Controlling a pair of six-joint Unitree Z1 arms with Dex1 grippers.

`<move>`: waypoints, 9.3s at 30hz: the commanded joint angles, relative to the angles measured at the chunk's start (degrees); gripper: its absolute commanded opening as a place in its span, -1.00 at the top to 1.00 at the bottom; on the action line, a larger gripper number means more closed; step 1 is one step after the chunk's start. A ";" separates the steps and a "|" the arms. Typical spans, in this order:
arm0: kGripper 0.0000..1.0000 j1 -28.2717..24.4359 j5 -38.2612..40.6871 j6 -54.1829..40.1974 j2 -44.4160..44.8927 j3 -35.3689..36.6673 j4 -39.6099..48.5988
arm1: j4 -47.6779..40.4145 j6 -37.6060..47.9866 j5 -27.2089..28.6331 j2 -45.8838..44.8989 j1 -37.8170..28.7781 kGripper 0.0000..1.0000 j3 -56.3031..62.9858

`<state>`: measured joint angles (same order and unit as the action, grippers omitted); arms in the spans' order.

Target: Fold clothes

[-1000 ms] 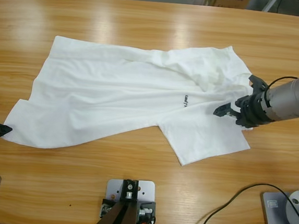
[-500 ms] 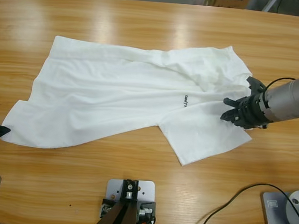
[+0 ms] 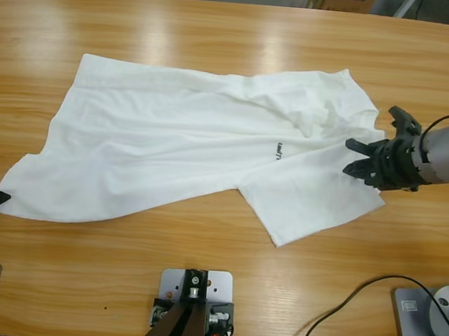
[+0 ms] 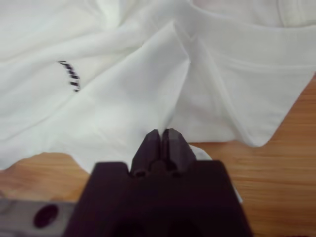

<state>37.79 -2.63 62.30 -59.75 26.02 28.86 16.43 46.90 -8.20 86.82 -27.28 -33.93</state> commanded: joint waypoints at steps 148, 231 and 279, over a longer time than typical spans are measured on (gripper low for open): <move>1.00 -18.97 9.58 -19.41 -22.67 17.57 6.26 | 30.77 -25.44 -9.64 8.45 22.30 1.00 -23.46; -0.72 -15.12 7.29 -25.12 -26.66 19.95 3.94 | 30.73 -27.92 -6.41 7.85 20.51 -1.00 -24.66; -0.45 -13.97 4.66 -28.90 -39.67 25.03 2.69 | 29.98 -28.09 -6.56 10.39 20.51 -1.00 -24.69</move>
<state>23.94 2.80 34.04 -96.19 49.90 32.12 46.42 19.45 -14.90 95.43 -6.03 -59.00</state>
